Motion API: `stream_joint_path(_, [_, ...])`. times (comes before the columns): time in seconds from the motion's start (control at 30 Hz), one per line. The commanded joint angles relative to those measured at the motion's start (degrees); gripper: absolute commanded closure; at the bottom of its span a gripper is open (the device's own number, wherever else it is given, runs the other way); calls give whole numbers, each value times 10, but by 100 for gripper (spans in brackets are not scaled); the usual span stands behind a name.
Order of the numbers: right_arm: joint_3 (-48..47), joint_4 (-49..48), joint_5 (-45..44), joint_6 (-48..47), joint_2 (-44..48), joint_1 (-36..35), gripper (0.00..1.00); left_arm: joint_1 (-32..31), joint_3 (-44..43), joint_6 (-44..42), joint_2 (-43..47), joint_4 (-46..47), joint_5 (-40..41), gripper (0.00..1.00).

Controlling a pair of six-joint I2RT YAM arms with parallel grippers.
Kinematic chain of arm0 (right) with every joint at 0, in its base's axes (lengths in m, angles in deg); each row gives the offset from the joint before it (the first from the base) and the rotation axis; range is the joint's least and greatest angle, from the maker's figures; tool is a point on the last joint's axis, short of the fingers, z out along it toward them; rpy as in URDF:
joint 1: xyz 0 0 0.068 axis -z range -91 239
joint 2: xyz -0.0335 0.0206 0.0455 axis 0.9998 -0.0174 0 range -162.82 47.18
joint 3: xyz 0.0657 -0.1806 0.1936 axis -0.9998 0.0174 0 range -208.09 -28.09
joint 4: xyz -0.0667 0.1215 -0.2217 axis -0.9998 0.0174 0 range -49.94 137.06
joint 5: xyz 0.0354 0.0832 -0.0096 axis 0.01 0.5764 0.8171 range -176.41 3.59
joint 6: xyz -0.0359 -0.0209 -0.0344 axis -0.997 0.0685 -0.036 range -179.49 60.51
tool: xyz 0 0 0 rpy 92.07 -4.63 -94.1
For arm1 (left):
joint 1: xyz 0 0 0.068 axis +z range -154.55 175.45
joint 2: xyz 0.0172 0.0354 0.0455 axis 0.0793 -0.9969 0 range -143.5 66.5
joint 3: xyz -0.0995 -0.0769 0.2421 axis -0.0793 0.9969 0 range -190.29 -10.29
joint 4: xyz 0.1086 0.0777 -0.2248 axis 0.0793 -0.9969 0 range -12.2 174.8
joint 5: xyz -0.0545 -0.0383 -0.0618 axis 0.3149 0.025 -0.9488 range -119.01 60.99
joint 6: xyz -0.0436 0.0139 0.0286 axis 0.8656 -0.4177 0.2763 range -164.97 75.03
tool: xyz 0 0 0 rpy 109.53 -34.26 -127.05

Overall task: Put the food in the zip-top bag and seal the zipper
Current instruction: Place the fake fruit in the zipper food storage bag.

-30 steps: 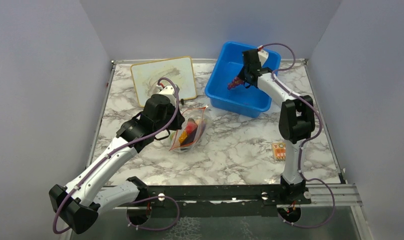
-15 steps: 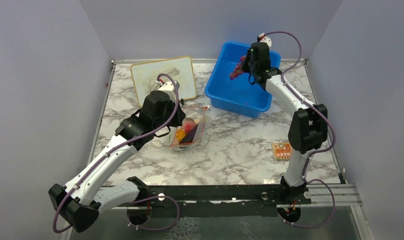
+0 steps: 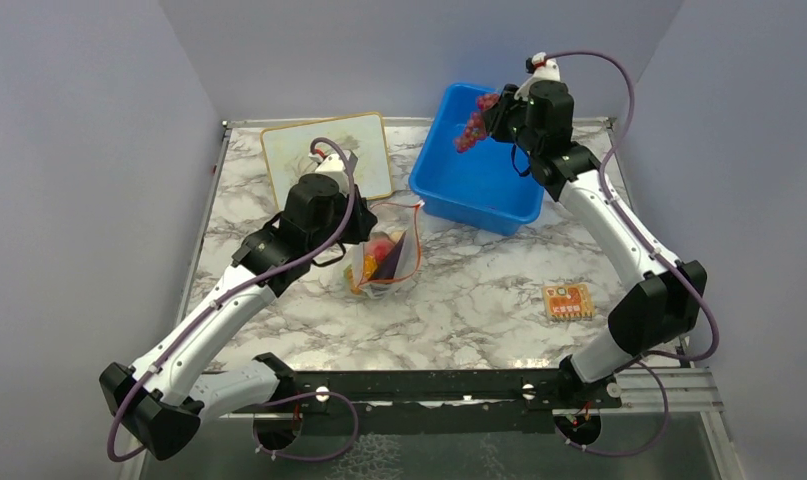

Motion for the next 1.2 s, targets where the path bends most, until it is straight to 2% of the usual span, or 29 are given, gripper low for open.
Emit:
stream_joint_path(0.0, [47, -14, 56, 8, 33, -20, 79, -2, 25, 29, 37, 73, -2, 100])
stream_joint_path(0.13, [96, -42, 102, 14, 69, -38, 78, -2, 83, 11, 79, 121, -33, 100])
stream_joint_path(0.27, [152, -57, 111, 29, 119, -55, 78, -1, 126, -2, 109, 126, -29, 100])
stream_joint_path(0.5, [169, 5, 171, 47, 193, -72, 78, -2, 144, 29, 121, 125, -50, 100])
stream_joint_path(0.73, [215, -3, 238, 151, 275, -83, 79, -2, 154, 53, 134, 130, -42, 100])
stream_joint_path(0.97, [236, 6, 245, 263, 287, -114, 80, -1, 142, 59, 124, 133, -51, 100])
stream_joint_path(1.17, [249, -4, 235, 294, 277, -167, 80, -2, 139, 68, 122, 135, -48, 100])
